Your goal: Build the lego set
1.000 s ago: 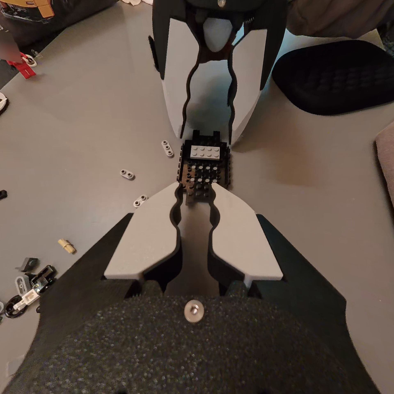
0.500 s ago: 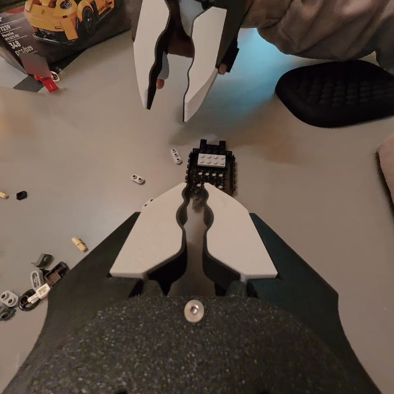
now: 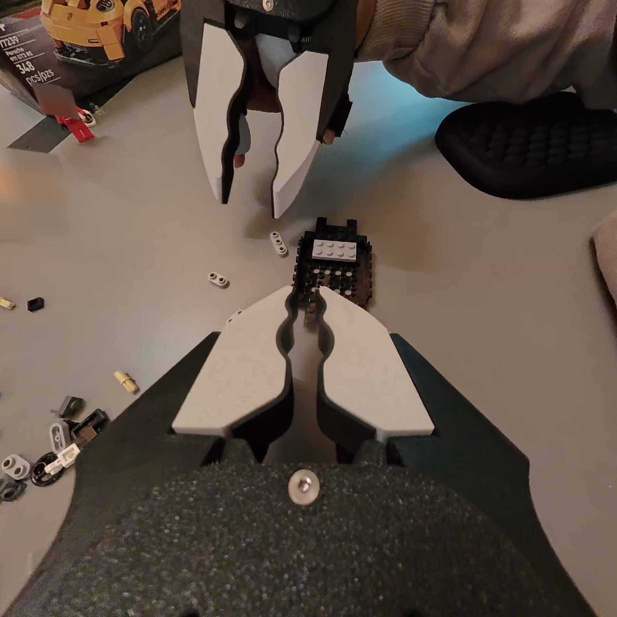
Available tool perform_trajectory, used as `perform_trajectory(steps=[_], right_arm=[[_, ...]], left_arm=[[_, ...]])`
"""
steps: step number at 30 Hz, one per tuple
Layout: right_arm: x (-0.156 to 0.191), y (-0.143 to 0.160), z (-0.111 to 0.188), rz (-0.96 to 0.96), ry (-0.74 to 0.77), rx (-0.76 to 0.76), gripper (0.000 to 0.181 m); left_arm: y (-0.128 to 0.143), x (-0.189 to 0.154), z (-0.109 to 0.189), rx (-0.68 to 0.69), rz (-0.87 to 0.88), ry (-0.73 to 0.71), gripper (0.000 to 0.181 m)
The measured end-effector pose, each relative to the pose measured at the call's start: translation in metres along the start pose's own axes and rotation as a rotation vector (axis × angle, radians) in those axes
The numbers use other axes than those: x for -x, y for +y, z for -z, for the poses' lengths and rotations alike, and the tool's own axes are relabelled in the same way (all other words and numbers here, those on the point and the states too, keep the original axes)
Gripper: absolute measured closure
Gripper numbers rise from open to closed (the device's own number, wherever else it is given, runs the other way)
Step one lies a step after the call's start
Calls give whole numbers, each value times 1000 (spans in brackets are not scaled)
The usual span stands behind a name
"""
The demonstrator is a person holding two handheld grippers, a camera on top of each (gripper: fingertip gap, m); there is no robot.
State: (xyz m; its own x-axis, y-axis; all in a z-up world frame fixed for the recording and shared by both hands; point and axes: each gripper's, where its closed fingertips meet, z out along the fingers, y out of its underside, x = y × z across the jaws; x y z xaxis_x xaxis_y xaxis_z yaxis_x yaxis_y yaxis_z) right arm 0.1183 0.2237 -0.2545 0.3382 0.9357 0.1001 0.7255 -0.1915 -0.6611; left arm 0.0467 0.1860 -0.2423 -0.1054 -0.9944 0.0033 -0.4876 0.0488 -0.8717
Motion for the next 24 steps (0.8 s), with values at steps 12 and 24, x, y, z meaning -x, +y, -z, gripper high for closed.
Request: perform_trajectory(steps=[12, 24], right_arm=[[1, 13, 12, -13, -36, 52, 146], [20, 7, -14, 138, -161, 161, 161]], left_arm=[[2, 0, -2, 15, -3, -5, 172], [2, 2, 1, 9, -11, -13, 168]])
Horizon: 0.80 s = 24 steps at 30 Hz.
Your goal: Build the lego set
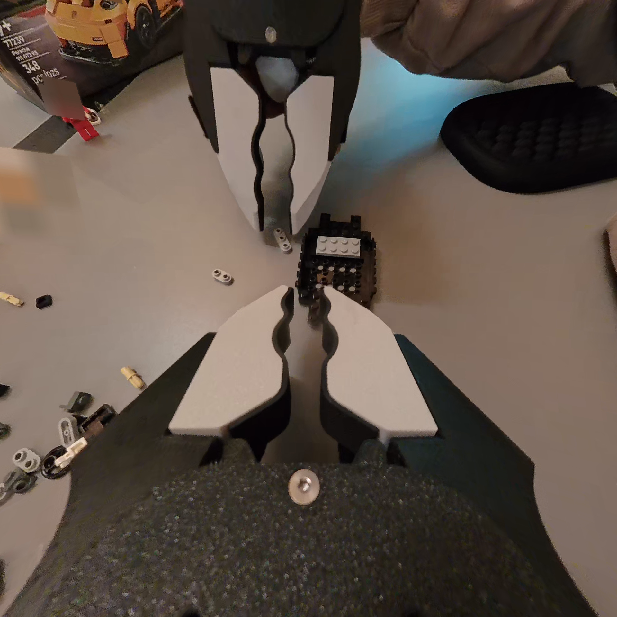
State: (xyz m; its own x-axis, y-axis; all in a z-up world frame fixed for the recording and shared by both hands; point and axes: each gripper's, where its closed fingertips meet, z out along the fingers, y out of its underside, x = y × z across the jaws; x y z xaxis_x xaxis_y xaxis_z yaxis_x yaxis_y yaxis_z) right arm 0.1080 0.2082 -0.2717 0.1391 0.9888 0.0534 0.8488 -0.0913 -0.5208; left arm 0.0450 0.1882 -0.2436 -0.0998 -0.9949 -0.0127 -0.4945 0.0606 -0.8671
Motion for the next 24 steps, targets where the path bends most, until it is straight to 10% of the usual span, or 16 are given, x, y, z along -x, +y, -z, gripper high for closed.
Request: perform_trajectory(steps=[24], right_arm=[[42, -33, -14, -118, 58, 103, 174]], left_arm=[[17, -7, -2, 115, -84, 28, 155]])
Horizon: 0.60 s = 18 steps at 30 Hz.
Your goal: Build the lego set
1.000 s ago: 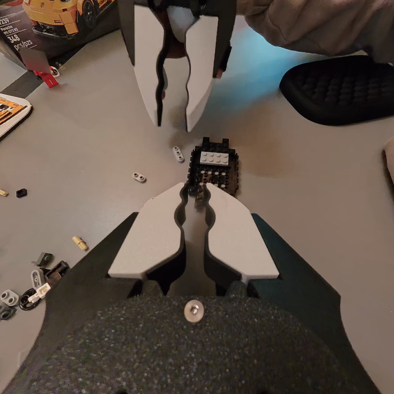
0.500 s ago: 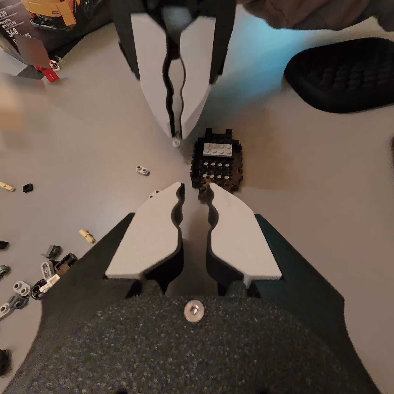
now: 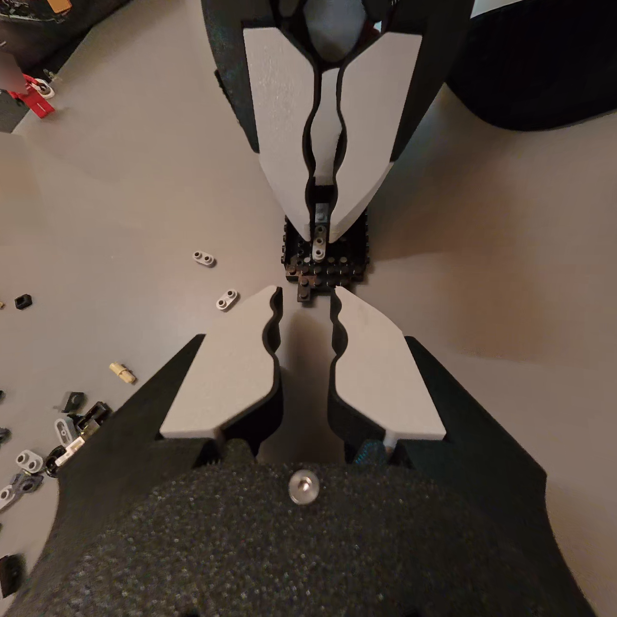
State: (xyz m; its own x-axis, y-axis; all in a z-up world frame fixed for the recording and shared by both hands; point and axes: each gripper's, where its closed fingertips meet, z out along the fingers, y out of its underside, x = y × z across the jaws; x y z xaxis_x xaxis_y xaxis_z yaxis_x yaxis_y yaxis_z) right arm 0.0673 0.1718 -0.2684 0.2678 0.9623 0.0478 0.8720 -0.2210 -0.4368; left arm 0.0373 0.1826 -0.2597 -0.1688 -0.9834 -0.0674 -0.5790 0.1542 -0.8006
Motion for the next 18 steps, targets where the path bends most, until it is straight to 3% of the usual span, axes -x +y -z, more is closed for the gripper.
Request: perform_trajectory(steps=[18], right_arm=[[5, 3, -7, 15, -61, 34, 172]], left_arm=[[0, 1, 1, 0, -2, -5, 154]])
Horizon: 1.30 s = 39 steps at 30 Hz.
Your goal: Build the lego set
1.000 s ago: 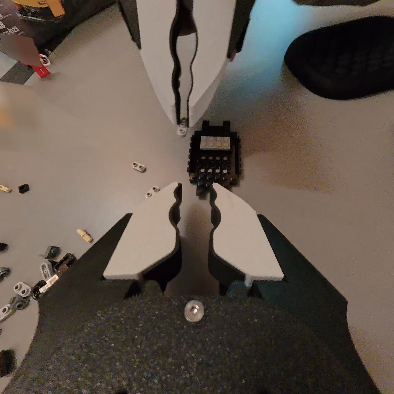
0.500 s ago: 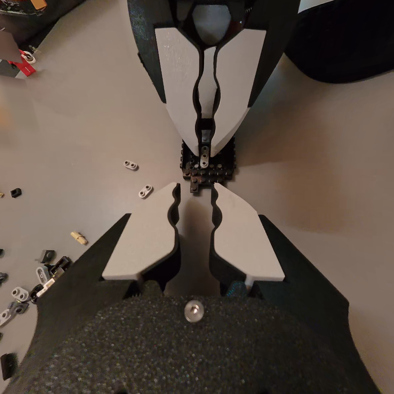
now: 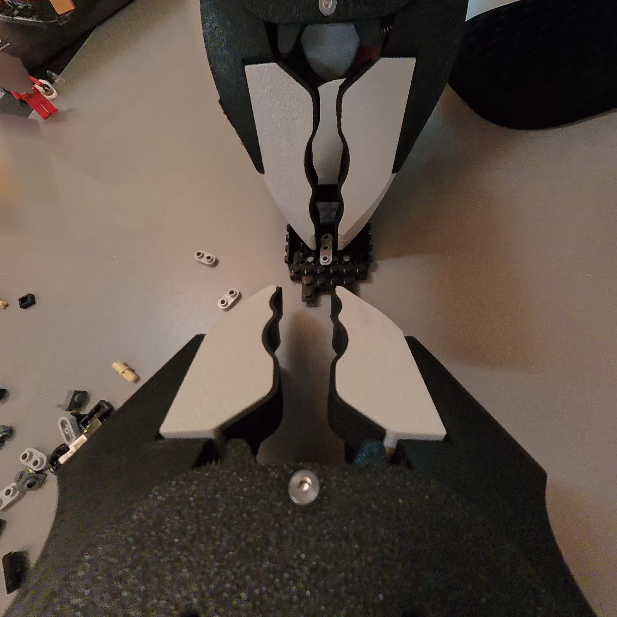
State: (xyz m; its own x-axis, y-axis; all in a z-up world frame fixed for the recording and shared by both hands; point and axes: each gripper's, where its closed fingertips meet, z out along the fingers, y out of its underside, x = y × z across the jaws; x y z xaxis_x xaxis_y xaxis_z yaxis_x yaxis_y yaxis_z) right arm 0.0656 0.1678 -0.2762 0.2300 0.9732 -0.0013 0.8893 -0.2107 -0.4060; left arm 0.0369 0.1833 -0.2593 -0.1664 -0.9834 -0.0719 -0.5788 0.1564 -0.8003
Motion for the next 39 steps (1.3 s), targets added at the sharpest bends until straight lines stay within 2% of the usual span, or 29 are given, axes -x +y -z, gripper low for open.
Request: perform_trajectory(steps=[7, 11, 16, 21, 31, 33, 37, 39], right_arm=[[1, -5, 5, 13, -16, -23, 170], [-4, -11, 8, -20, -21, -74, 178], [-3, -8, 3, -29, -49, -61, 179], [-1, -8, 3, -23, -54, -64, 179], [1, -9, 8, 6, -56, -92, 176], [-2, -9, 18, 17, -42, -118, 165], [2, 5, 24, 51, -34, -96, 111], [8, 10, 15, 61, -40, -72, 97]], left_arm=[[0, 0, 0, 1, 0, 2, 154], [1, -1, -1, 5, -4, 3, 154], [3, -6, -2, 20, 3, 28, 154], [6, -13, -6, 63, 44, 57, 139], [4, -17, -11, 73, 52, 49, 136], [4, -16, -11, 77, 45, 41, 137], [4, -16, -11, 69, 53, 47, 138], [4, -16, -10, 62, 62, 56, 138]])
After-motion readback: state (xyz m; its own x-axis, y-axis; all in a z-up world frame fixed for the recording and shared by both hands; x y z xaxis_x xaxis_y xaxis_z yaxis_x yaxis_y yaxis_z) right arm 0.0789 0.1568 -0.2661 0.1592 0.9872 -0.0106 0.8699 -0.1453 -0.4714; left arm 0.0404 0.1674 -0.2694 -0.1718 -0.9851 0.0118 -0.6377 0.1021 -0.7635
